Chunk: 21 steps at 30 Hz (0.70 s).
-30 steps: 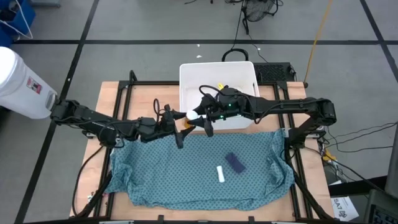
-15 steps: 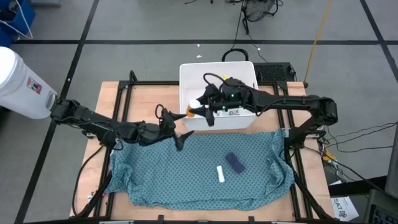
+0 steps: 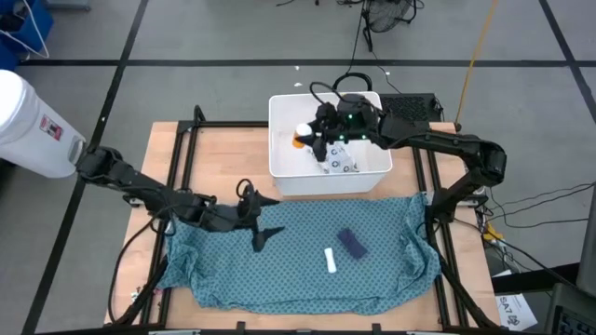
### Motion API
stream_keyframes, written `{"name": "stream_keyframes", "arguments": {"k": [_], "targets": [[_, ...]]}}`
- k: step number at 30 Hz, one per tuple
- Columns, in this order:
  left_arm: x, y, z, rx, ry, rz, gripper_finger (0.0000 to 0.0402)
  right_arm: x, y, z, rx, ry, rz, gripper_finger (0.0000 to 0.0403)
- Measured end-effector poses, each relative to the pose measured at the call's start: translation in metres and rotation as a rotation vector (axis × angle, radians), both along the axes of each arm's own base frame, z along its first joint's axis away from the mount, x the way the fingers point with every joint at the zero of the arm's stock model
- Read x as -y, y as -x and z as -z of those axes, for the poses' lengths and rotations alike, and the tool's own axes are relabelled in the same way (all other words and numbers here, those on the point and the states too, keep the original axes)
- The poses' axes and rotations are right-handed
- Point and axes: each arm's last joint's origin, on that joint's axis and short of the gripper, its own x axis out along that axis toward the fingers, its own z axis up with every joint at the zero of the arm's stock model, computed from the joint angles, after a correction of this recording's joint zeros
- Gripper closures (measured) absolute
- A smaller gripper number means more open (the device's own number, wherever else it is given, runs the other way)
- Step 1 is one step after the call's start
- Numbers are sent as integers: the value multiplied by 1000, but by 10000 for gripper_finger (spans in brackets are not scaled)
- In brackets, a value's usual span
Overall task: Pick & place medical supplies in basket/bin
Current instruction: Put the orange pill bottle into the white bin
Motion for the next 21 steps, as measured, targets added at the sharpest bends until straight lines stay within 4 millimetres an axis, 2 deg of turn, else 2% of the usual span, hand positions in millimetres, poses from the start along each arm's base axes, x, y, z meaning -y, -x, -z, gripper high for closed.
{"name": "stream_keyframes", "arguments": {"k": [10,16,21], "targets": [[20,8,1,-7,9,84,16,33,16,2,-12,-2,20,224],[21,8,1,-7,3,92,16,48,21,5,-15,0,58,225],[21,8,1,-10,-20,100,16,60,17,18,-43,-13,74,225]]}}
